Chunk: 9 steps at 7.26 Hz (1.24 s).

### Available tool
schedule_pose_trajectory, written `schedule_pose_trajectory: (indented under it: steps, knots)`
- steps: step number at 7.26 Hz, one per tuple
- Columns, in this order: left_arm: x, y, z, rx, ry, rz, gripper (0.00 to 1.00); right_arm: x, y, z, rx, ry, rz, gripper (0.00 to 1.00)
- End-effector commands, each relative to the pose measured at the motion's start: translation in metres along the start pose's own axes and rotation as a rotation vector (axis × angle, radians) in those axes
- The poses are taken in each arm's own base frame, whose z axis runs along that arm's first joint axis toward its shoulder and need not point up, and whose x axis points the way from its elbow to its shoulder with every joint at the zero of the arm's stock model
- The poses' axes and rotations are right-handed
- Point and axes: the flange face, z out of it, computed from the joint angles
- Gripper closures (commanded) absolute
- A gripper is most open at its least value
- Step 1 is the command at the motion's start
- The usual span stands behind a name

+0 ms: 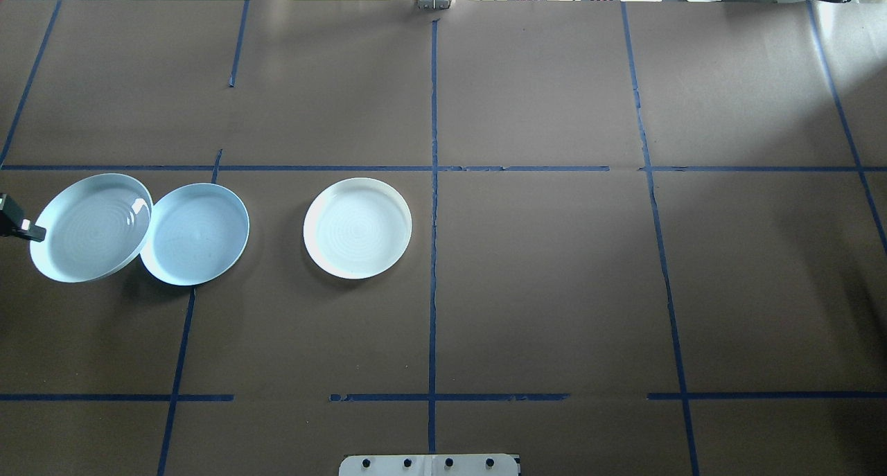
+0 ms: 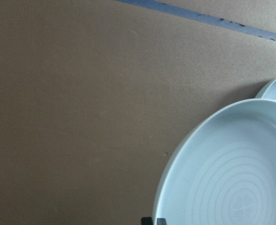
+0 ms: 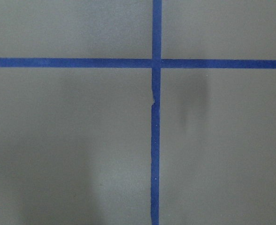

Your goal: Stack plate in center

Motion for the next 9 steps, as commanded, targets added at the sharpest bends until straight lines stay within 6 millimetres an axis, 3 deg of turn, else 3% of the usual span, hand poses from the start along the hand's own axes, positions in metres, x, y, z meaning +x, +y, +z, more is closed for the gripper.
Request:
schedule_pose_trajectory:
  steps: [1, 3, 4, 9]
  knots:
    - [0.057, -0.013, 0.044, -0.004, -0.012, -0.014, 1.00, 0.000, 0.000, 0.000, 0.001, 0.000, -0.001, 0.00]
    - [0.092, -0.024, 0.071, -0.023, -0.005, -0.014, 1.00, 0.000, 0.000, 0.000, 0.000, 0.000, 0.000, 0.00]
    - [0.095, -0.024, 0.079, -0.030, -0.009, -0.012, 1.00, 0.000, 0.000, 0.000, 0.000, 0.000, 0.000, 0.00]
    - [0.076, -0.021, 0.085, -0.009, -0.002, 0.009, 1.00, 0.000, 0.000, 0.000, 0.001, 0.000, -0.001, 0.00]
